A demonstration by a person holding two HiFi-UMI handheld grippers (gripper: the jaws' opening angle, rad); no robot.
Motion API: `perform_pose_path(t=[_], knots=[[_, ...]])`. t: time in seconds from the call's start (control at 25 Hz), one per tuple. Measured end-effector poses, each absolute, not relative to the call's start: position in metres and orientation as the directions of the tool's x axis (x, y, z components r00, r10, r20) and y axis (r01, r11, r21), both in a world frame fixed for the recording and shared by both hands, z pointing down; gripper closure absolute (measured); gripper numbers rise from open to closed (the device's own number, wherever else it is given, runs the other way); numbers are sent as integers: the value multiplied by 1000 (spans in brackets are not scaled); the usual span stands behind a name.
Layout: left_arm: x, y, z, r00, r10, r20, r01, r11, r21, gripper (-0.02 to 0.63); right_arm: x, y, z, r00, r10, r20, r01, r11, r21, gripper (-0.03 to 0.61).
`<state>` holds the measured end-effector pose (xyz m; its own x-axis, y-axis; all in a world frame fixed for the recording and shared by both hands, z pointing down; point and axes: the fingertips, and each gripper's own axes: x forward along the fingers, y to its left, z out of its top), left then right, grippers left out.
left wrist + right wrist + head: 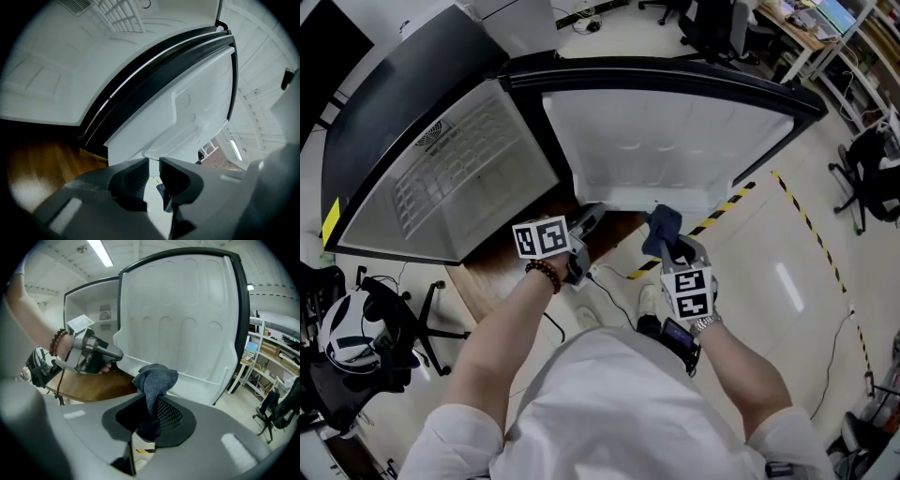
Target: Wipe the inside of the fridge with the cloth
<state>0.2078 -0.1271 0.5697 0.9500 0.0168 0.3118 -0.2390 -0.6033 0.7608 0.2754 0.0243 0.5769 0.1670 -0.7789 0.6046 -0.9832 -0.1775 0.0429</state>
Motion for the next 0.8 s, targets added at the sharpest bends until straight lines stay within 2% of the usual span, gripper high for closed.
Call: perform_pose_path(t=[0.24,0.8], knots=[[208,-128,572,949,27,316,-237,-602,763,543,242,-15,542,89,-837,539,-996,-86,30,515],[180,-127,573,942,19,335,-254,-612,749,541,214,-84,507,37,-878,477,-999,-25,32,515]])
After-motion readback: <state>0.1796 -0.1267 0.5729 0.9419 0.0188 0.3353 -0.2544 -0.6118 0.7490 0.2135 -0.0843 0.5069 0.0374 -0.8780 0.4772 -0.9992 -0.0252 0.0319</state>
